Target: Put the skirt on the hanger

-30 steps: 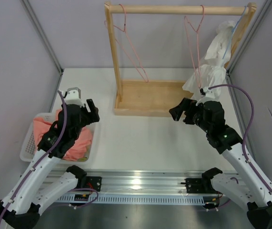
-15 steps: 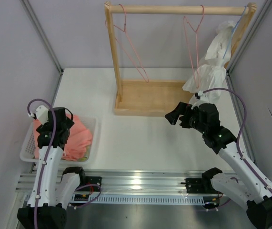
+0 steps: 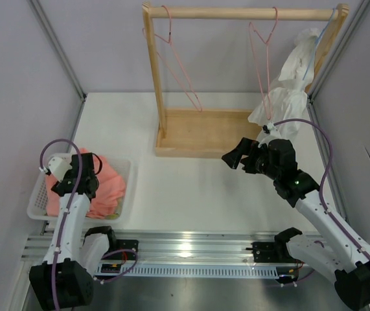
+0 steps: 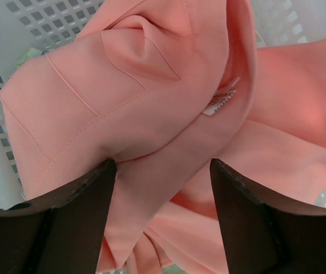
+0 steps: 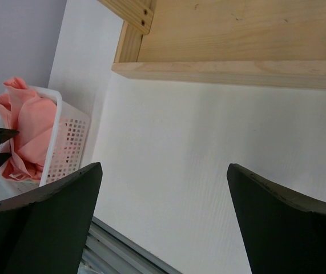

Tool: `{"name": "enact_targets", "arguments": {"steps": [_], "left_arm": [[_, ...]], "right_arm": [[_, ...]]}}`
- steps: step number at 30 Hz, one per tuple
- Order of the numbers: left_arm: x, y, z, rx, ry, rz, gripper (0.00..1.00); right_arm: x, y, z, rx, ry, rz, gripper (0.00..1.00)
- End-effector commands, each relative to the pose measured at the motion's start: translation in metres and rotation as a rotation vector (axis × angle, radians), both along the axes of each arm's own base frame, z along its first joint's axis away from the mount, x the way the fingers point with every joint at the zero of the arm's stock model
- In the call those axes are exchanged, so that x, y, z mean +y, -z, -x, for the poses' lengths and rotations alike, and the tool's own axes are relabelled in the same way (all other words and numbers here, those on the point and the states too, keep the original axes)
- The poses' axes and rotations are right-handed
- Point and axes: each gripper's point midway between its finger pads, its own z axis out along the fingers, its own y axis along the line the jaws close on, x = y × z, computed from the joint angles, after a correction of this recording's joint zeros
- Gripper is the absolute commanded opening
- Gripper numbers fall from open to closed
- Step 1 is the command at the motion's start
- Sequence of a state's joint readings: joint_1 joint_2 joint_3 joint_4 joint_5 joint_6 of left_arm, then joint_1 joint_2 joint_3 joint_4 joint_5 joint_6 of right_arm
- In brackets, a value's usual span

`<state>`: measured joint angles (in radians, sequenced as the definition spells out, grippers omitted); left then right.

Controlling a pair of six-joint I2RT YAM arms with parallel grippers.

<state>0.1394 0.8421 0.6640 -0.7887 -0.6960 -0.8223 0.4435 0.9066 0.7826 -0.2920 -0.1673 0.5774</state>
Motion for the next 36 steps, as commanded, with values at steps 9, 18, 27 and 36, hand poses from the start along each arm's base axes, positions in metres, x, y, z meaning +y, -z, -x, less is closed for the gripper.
{"name": "enact_targets", "arguments": {"steps": [9,18,27,36], "left_arm": [[0.003,-0.010,-0.028,-0.081,0.033,0.047,0.00],[-0.020,-0.165,-0.064,-0.345,0.353,-0.047,0.00],[-0.110,-0.292,-0.080,-0.673,0.917,-0.105,0.00],[-0.208,-0.383,-0.049,-0.915,1.410,-0.134,0.00]], "right_arm": [[0.003,-0.009,-0.002,-0.017,-0.011,-0.043,0.99],[0.005,-0.024,-0.007,-0.041,-0.017,-0.054,0.99],[0.014,-0.039,-0.019,-0.051,-0.036,-0.055,0.99],[0.009,-0.067,-0.030,-0.099,-0.003,-0.031,0.99]]}}
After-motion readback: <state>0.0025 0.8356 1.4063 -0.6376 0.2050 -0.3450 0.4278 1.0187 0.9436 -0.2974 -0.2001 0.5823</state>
